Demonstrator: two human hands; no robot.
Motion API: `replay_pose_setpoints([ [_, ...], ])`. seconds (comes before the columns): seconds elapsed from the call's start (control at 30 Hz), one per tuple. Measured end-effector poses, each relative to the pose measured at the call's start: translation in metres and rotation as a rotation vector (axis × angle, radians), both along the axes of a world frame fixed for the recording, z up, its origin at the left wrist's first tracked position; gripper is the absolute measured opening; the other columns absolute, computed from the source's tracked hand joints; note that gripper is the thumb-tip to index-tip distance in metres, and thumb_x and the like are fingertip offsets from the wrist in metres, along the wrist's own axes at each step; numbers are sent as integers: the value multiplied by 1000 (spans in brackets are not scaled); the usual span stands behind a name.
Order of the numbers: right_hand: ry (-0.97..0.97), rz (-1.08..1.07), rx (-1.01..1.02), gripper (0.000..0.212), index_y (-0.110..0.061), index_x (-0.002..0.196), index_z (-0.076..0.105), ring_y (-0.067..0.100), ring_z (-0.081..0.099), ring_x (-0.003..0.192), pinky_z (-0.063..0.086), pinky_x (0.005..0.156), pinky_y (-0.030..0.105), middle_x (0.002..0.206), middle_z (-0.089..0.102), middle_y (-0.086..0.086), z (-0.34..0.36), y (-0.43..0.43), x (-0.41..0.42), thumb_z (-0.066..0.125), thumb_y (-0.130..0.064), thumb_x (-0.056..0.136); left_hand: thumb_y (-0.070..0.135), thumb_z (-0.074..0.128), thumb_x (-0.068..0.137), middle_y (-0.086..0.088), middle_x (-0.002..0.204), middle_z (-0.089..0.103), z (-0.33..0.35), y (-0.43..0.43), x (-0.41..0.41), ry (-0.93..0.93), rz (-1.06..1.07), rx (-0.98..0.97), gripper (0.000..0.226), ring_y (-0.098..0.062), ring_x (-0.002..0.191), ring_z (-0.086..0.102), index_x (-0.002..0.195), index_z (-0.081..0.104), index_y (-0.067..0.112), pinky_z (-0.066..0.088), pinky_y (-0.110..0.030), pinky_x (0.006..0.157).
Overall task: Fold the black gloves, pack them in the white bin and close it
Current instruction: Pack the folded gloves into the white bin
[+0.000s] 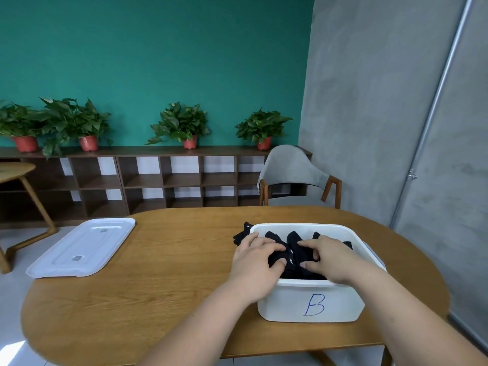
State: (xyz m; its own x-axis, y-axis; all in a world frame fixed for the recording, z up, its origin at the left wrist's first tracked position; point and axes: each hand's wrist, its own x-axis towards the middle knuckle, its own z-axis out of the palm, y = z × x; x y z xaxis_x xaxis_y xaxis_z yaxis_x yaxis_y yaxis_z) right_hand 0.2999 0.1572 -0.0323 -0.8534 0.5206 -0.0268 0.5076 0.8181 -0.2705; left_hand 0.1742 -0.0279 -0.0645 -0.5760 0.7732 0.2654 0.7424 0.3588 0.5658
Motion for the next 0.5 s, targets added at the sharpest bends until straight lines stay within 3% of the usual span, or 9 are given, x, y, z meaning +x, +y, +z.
replay_pose_setpoints([
  [0.13, -111, 2, 63, 66, -38, 158, 41, 24, 54, 119, 43, 98, 33, 109, 41, -6, 3, 5, -5, 66, -50, 98, 48, 53, 104, 27, 151, 47, 3, 12, 0, -10, -8, -8, 36, -8, 157, 7, 140, 61, 43, 8, -37, 129],
  [0.27, -111, -23, 72, 68, -35, 159, 41, 25, 55, 123, 41, 94, 31, 115, 49, 0, 10, 14, -1, 67, -48, 98, 47, 53, 105, 24, 154, 46, 6, 21, 2, -26, -42, -12, 39, -9, 158, 5, 143, 58, 42, 7, -37, 130],
  [0.4, 96, -113, 186, 63, -34, 155, 47, 21, 59, 113, 52, 90, 34, 120, 55, -1, 17, 14, 8, 69, -44, 97, 46, 50, 107, 21, 156, 45, 5, 31, 5, -19, -72, 23, 41, -9, 158, 6, 147, 54, 39, 6, -36, 130],
  [0.5, 277, -130, 318, 52, -36, 150, 53, 20, 50, 117, 51, 89, 34, 120, 50, -4, 17, 2, 4, 64, -45, 100, 41, 49, 109, 16, 152, 49, 2, 39, 6, -20, -81, 133, 39, -10, 152, 25, 146, 55, 33, 15, -35, 129],
])
